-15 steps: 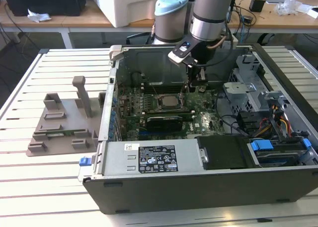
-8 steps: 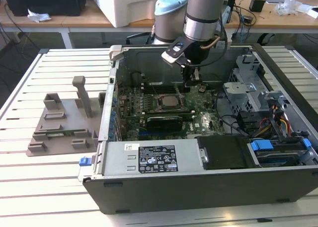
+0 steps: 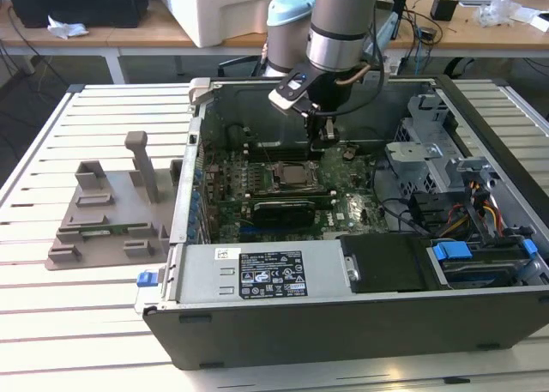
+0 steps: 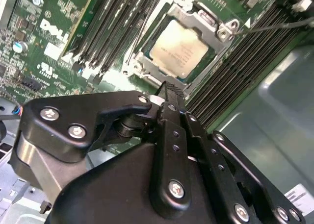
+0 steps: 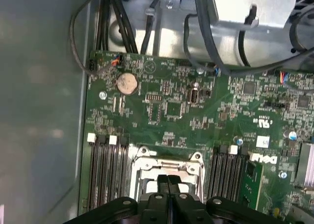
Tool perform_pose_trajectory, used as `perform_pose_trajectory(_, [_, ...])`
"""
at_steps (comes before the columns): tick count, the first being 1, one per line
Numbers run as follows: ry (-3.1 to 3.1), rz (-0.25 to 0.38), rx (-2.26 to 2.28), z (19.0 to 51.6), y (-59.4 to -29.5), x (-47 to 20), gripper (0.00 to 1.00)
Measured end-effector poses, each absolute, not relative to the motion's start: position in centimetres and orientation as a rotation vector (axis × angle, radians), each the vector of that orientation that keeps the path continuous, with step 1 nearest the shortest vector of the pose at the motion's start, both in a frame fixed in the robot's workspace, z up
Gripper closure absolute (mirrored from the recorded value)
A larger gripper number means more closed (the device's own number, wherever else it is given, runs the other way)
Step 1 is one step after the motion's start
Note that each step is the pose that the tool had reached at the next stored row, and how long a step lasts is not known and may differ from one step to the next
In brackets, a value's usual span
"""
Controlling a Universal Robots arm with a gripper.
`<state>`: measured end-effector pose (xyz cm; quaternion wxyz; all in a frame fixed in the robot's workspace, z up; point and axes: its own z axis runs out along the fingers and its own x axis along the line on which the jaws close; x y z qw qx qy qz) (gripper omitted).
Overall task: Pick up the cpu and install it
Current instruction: 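Close the cpu cover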
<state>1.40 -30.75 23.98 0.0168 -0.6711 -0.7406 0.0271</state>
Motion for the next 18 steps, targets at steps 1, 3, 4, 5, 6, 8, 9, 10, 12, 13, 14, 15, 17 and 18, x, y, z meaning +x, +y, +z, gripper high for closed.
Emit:
perform_pose_trajectory(1, [-2.302, 0.084, -2.086, 24.0, -30.7, 1.2, 0.89])
perform_pose_trajectory(3, [-2.302, 0.084, -2.086, 23.8, -30.7, 0.7, 0.89])
perform_pose_trajectory(4, [-2.302, 0.084, -2.086, 23.6, -30.7, 0.4, 0.89])
perform_pose_trajectory(5, [-2.302, 0.084, -2.086, 23.5, -30.7, 0.2, 0.89])
perform_pose_trajectory(6, [-2.302, 0.084, -2.086, 23.4, -30.8, 0.1, 0.89])
perform_pose_trajectory(8, [-2.302, 0.084, -2.086, 22.9, -30.7, -0.3, 0.89])
perform_pose_trajectory(9, [-2.302, 0.084, -2.086, 22.8, -30.7, -0.7, 0.89])
perform_pose_trajectory(10, [-2.302, 0.084, -2.086, 22.7, -30.7, -1.0, 0.89])
perform_pose_trajectory(12, [-2.302, 0.084, -2.086, 22.6, -30.7, -1.5, 0.89])
perform_pose_trajectory(13, [-2.302, 0.084, -2.086, 22.5, -30.7, -1.6, 0.89])
perform_pose_trajectory(14, [-2.302, 0.084, -2.086, 22.3, -30.7, -1.8, 0.89])
perform_pose_trajectory(15, [-2.302, 0.084, -2.086, 22.3, -30.7, -2.0, 0.89])
perform_pose_trajectory(17, [-2.302, 0.084, -2.086, 22.0, -30.7, -2.4, 0.89])
perform_pose_trajectory(18, [-2.302, 0.084, -2.086, 21.8, -30.7, -2.7, 0.89])
